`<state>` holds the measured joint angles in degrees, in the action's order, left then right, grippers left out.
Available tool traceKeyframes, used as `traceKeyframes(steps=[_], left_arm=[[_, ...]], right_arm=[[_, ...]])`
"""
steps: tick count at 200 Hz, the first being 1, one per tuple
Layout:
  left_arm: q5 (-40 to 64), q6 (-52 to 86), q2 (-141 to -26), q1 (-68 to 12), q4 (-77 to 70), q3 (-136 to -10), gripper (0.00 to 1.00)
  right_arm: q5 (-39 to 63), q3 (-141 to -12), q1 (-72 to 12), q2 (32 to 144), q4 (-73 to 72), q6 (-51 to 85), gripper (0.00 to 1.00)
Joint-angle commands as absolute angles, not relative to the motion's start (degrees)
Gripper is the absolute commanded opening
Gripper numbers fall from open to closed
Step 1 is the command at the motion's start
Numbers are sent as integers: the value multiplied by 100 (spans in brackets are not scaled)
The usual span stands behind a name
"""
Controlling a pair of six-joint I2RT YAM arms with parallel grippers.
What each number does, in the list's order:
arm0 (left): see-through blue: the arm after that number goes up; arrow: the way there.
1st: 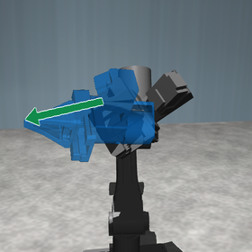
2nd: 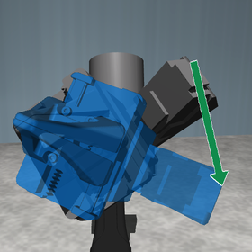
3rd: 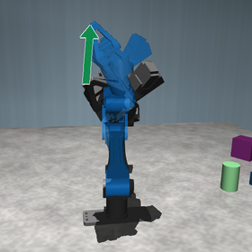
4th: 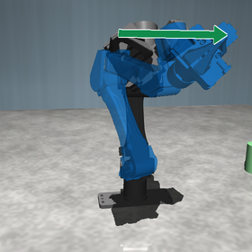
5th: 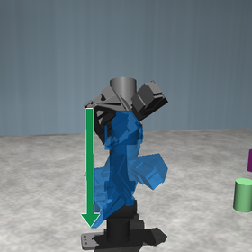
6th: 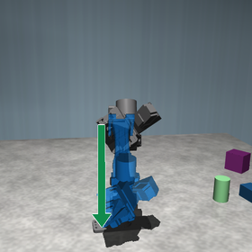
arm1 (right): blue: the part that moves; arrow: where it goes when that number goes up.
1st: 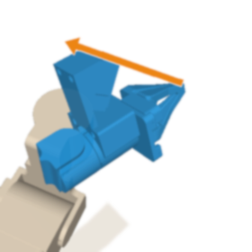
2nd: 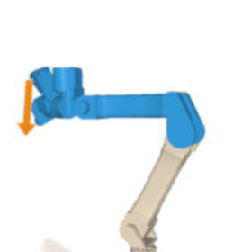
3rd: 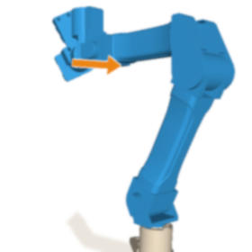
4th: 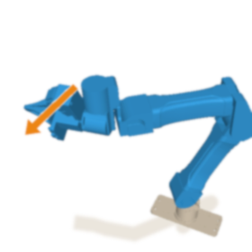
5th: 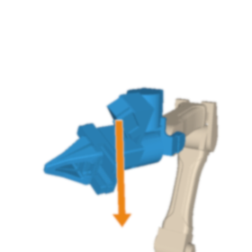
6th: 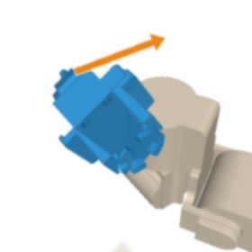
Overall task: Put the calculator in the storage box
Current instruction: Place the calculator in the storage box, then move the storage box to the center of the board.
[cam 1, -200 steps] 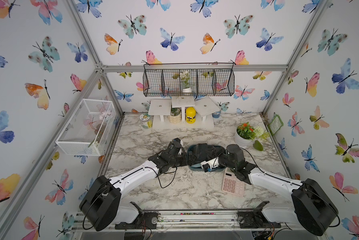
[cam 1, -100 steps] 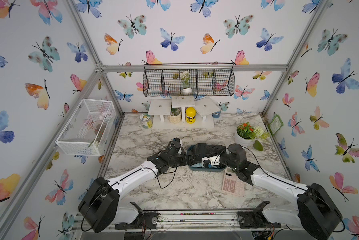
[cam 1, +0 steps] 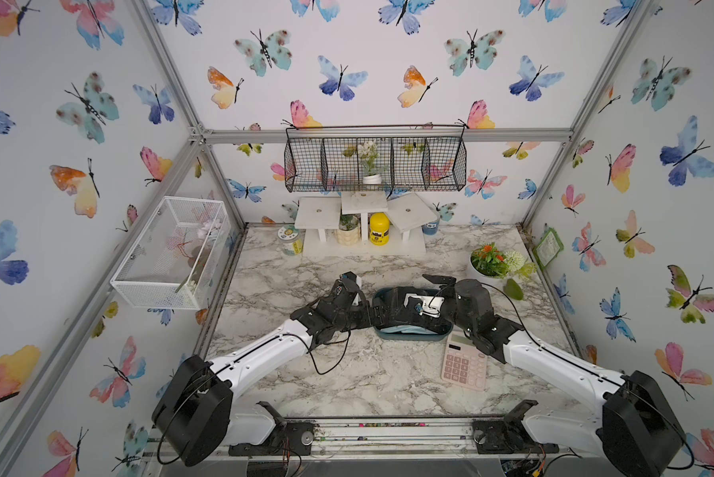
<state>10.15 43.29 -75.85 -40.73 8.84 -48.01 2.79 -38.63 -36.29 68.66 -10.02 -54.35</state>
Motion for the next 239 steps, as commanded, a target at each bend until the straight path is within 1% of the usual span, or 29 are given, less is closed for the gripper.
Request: traceKeyframes(steps=[1, 29, 38, 50, 66, 88, 98, 122, 134, 142, 152, 162, 193, 220, 239], left_arm=[[809, 4252, -7467, -4104, 1055, -4931, 100], [818, 4254, -7514, -4104, 1055, -4957, 100], [822, 4254, -7523, -4104, 1055, -4968, 100], [823, 4232, -7532, -4104, 1063, -4975, 100], [797, 4219, -7514, -4104, 1081, -4983, 100], [765, 4204, -7523, -4104, 1117, -4992, 100], [762, 4210, -7515, -4104, 1124, -4979, 100], [725, 4206, -7453, -4104, 1118, -4927, 100], [721, 4205, -7427, -4104, 1129, -4900, 100], [707, 4216, -7409, -4104, 1138, -4883, 100], [687, 4208, -7386, -4104, 1143, -4852, 100], [675, 4209, -7366, -4104, 1135, -4813, 100], [510, 4206, -7318, -4102, 1129, -4626, 100], [462, 4213, -7338, -4078, 1066, -4445, 99], [474, 4215, -7348, -4063, 998, -4363, 99]], right_arm=[[79, -4106, -3604, 6648, -571, -4583, 99], [74, -4175, -3604, 6452, -312, -3791, 99], [-44, -4175, -3604, 6381, -403, -3295, 100], [-389, -4209, -3604, 6316, -504, -2506, 100], [-1308, -4384, -3604, 6330, -478, -1190, 100], [-1819, -4857, -3604, 6587, 446, -5, 100], [-1872, -5034, -3595, 6744, 847, 424, 100], [-1705, -5088, -3586, 6977, 1387, 1108, 100], [-1415, -4949, -3578, 7013, 1442, 1314, 99], [-1200, -4855, -3569, 7008, 1452, 1451, 100], [-1034, -4737, -3548, 7026, 1447, 1625, 95], [-960, -4674, -3512, 7059, 1532, 1786, 94], [-890, -4348, -3306, 7009, 1583, 2021, 85], [-228, -3900, -2678, 6832, 1301, 2135, 77], [106, -3716, -2339, 6844, 1152, 2136, 74]])
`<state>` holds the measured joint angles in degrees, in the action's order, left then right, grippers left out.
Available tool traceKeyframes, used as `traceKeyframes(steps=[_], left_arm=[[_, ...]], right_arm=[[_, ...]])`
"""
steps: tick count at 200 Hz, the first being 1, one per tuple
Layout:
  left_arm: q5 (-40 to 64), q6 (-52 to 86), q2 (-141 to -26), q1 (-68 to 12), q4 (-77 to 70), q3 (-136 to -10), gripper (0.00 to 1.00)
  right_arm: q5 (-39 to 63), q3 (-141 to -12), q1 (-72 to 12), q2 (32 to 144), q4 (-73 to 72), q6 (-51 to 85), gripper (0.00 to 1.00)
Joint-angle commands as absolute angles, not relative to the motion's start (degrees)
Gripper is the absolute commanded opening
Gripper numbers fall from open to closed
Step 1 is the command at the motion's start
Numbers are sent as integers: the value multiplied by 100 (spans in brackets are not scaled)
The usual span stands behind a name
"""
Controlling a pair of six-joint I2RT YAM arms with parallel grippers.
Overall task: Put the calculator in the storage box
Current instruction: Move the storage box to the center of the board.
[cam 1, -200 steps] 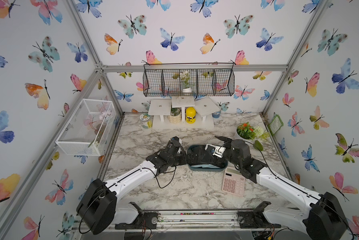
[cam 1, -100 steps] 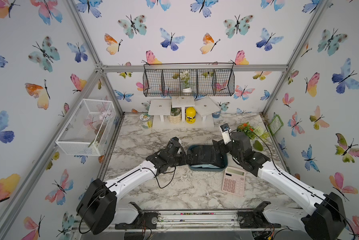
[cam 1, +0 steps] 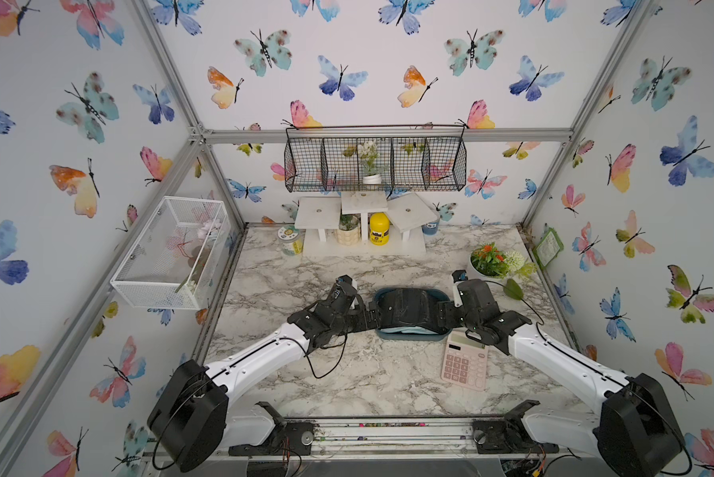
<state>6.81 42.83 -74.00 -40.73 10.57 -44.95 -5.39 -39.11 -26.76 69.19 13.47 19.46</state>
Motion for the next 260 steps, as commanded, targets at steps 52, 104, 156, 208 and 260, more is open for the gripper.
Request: traceKeyframes(steps=[52, 104, 156, 208, 260], left_arm=[[705, 4286, -7286, -3839, 651, -4043, 99], [759, 4353, -7074, -3797, 570, -3843, 99], [660, 4338, -6754, -3789, 784, -3894, 99], [581, 4324, -6507, -3789, 965, -3928, 99], [583, 4279, -6373, -3796, 1052, -3946, 99]], right_arm=[[900, -3645, -2039, 7471, 784, 2135, 60], [1299, -3724, -2039, 7834, 503, 2273, 54], [2174, -3779, -2048, 8271, -174, 2751, 47], [2432, -3902, -2250, 8441, -509, 3098, 46], [2396, -4064, -2673, 8760, -804, 3366, 46]])
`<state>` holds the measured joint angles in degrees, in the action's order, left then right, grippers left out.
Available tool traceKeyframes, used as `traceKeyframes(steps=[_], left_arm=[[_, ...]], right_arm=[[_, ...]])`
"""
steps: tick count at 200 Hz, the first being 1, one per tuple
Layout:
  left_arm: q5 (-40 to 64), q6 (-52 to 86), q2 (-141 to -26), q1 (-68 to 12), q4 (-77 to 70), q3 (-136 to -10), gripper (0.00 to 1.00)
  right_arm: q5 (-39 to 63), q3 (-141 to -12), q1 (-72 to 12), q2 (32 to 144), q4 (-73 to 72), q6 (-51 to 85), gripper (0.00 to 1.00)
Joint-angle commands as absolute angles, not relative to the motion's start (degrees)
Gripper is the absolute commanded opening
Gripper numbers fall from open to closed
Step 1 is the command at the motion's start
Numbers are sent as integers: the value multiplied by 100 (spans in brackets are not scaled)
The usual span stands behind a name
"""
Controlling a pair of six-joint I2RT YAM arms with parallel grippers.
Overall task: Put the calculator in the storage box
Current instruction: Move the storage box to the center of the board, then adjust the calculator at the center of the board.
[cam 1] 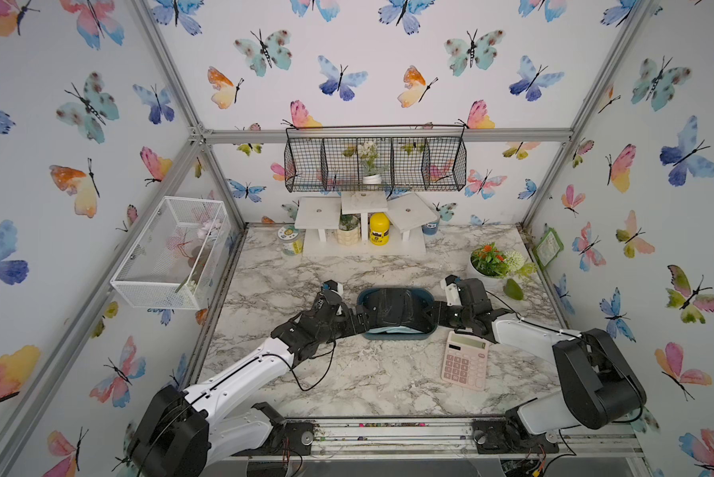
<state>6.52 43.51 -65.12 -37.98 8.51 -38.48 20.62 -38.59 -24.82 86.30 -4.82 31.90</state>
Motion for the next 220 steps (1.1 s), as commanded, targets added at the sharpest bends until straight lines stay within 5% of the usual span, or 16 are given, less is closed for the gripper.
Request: traceKeyframes(steps=[1, 72, 127, 220], left_arm=[[582, 4275, -6372, -3792, 1058, -3951, 99], [495, 4177, -6271, -3905, 1223, -4060, 99], [366, 4181, -6263, -4114, 1290, -4213, 99], [-107, 4217, -6601, -4887, 1421, -4656, 99]], right_arm=[[2393, -4066, -2677, 8761, -806, 3366, 46], [1350, -4241, -2698, 8326, 227, 2913, 60], [545, -4022, -2681, 7470, 892, 2788, 98], [-846, -3626, -2681, 5537, 2630, 3465, 98]])
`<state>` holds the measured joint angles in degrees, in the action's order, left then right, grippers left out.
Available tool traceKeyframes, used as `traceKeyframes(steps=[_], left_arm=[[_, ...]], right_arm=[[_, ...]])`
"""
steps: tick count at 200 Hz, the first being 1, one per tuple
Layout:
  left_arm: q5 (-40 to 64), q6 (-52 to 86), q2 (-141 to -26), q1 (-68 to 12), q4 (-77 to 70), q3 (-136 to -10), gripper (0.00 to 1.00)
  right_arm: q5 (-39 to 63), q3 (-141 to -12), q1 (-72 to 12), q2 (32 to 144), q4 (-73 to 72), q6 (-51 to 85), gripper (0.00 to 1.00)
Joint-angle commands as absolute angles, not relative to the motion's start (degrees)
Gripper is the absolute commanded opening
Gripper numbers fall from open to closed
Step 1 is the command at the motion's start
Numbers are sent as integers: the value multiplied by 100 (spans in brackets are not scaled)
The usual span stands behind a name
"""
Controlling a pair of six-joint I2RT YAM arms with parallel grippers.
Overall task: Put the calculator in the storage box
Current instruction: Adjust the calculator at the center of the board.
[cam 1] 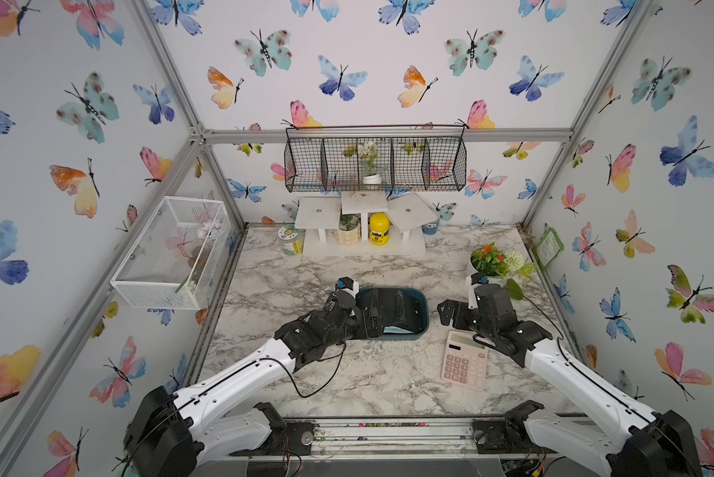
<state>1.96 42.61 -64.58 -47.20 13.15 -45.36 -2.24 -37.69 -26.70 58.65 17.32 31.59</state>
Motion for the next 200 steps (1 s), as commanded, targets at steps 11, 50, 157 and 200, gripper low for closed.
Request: traceKeyframes(steps=[11, 50, 157, 200], left_arm=[[-164, 4219, -6680, -4987, 1407, -4680, 99], [-198, 4190, -7062, -5128, 1359, -4905, 99], [-317, 3999, -7309, -5189, 1114, -5035, 99], [-230, 3981, -7500, -5193, 1092, -5136, 99]], right_arm=[[-849, -3572, -2681, 5353, 2843, 3672, 98], [-604, -3336, -2681, 4977, 3115, 4470, 98], [-463, -2786, -2681, 4562, 4172, 5851, 98], [-25, -2526, -2681, 4661, 3691, 5880, 98]])
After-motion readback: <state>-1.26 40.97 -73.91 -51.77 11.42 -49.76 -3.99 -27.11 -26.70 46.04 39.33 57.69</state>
